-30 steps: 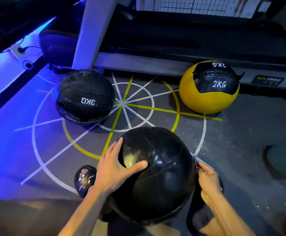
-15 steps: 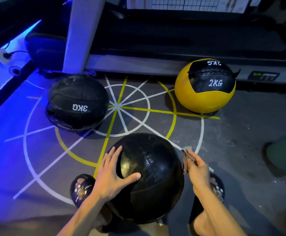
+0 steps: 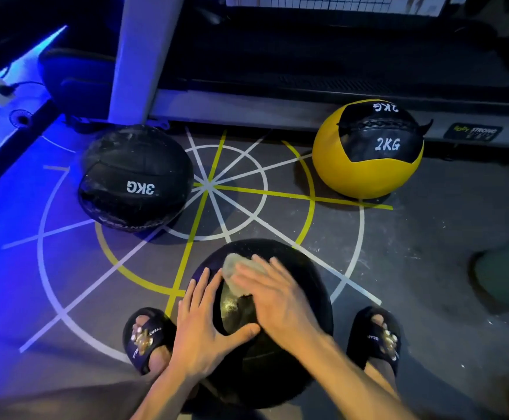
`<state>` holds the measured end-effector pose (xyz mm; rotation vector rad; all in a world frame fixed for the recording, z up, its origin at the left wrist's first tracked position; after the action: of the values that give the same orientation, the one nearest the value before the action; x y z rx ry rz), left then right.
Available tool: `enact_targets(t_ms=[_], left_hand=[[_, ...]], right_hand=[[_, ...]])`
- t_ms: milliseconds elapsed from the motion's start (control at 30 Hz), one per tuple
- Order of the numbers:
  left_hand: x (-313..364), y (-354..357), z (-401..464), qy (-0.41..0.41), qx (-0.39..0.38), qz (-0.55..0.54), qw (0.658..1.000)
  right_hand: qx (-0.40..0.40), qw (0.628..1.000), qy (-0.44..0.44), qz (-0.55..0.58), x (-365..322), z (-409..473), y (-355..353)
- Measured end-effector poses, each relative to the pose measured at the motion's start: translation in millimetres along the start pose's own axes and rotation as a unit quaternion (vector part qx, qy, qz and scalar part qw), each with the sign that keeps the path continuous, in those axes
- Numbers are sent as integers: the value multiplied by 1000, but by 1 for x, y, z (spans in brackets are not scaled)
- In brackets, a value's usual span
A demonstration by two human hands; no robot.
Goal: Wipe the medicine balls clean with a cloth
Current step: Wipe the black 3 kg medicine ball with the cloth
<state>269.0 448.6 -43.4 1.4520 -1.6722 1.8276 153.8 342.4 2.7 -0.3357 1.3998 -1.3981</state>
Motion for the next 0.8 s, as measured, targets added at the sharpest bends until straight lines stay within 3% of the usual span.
enact_targets(t_ms=[67,167,300,367,467,667,800], left_hand=[[3,2,-4,-2,1,-18,1000],[2,1,-9,-9,-2,-23,1000],[0,-2,-11,-8,1,-27,1000],[1,0,-12,-6,4,-26,1000],[3,1,-13,-4,7,-23,1000],[4,2,-16,-4,7,-13,1000],[6,4,-16,-2,11,-6,1000]], right_hand=[[16,991,132,1,48,1,-19],[-27,935,352,19,119,-5,-37],[159,866,460,114,151,-23,-79],[189,883,425,72,143,-21,-93],[131,930,342,44,113,-8,-86],[36,952,289,97,56,-15,-60],[57,939,303,150,62,-11,-64]])
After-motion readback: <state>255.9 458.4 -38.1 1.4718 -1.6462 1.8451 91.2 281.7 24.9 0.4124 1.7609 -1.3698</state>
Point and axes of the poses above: each hand's wrist, its own z-axis towards the middle knuckle, its own y-axis out of the palm, x = y × z, the point moved 7 cm from there along z, towards the middle knuckle, and after that the axes turned 8 degrees about -z, right-handed, at the moved point
